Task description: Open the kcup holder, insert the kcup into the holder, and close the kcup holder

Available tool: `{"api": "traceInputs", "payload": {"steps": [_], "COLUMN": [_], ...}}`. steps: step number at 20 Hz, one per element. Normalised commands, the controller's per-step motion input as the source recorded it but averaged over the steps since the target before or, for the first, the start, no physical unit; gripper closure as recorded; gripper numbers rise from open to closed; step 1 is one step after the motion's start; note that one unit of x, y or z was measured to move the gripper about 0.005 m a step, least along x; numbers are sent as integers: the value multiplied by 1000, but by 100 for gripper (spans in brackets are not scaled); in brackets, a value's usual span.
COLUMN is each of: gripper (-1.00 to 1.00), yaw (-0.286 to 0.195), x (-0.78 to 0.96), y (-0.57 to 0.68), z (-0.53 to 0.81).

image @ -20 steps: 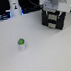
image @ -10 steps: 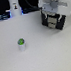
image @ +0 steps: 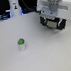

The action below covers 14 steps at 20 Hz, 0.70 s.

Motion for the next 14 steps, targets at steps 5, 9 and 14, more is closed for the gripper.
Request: {"api": "traceInputs", "payload": {"steps": [5,9,14], "gripper": [100,100,100], "yaw": [-85,-76,-73], "x": [917,910,896], "y": [-351,-360,-364], "z": [159,173,194]}}
